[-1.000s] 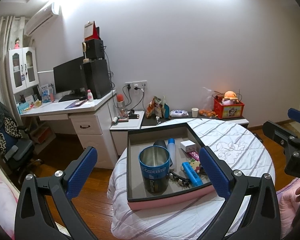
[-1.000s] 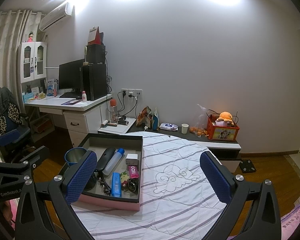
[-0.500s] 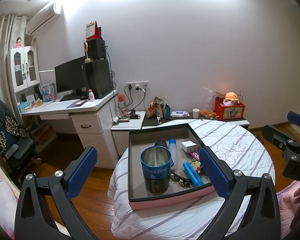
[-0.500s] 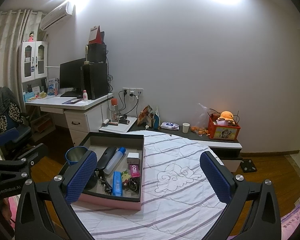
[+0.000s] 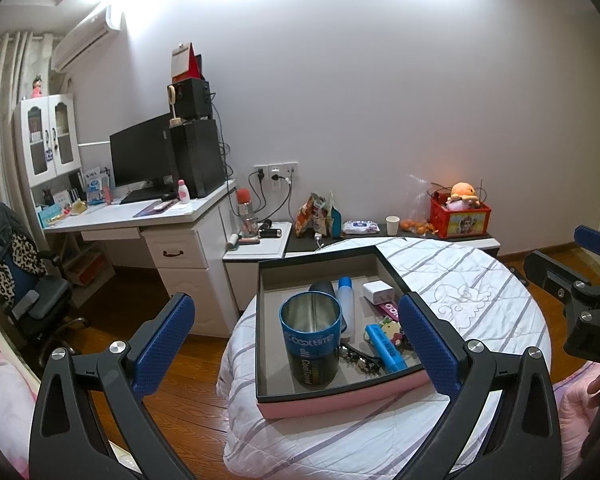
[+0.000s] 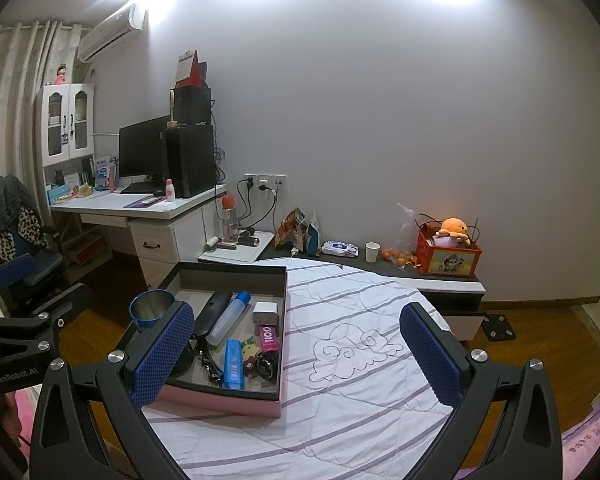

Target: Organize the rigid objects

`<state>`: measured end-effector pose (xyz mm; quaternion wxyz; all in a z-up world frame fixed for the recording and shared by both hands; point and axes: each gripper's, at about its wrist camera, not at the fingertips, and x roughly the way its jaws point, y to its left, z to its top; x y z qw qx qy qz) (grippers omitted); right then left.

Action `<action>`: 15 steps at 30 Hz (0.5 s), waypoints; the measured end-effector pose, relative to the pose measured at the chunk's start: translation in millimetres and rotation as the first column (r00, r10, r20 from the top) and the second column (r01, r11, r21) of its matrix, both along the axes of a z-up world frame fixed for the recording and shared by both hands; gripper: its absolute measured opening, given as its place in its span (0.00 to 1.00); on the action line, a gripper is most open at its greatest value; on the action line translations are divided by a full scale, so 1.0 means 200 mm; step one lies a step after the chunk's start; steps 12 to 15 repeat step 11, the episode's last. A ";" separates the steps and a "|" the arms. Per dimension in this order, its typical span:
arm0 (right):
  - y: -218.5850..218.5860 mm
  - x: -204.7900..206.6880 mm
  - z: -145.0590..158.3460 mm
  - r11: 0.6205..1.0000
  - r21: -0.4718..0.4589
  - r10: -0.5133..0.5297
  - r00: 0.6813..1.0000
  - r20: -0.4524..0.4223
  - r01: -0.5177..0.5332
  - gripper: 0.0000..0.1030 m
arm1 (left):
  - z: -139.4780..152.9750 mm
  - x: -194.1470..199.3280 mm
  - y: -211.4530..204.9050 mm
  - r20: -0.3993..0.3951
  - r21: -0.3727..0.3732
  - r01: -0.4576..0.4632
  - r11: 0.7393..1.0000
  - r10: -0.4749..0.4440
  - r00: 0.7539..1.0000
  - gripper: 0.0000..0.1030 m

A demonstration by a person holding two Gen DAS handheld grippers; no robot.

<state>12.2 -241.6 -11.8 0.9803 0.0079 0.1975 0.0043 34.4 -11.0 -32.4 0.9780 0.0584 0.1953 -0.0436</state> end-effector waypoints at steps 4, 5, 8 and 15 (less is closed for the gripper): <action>-0.01 -0.01 0.00 1.000 0.006 -0.004 1.000 -0.002 0.004 1.00 | 0.01 -0.01 -0.01 -0.005 0.003 0.006 1.000 -0.006 1.000 1.00; -0.02 -0.01 0.00 1.000 0.007 -0.004 1.000 -0.002 0.004 1.00 | 0.01 -0.01 -0.01 -0.007 0.004 0.007 1.000 -0.007 1.000 1.00; -0.04 -0.01 0.00 1.000 0.013 -0.004 1.000 -0.002 0.004 1.00 | 0.01 -0.02 -0.02 -0.009 0.010 0.007 1.000 -0.007 1.000 1.00; -0.05 -0.01 0.00 1.000 0.017 -0.006 1.000 -0.001 0.006 1.00 | 0.01 -0.02 -0.04 -0.012 0.010 0.004 1.000 -0.004 1.000 1.00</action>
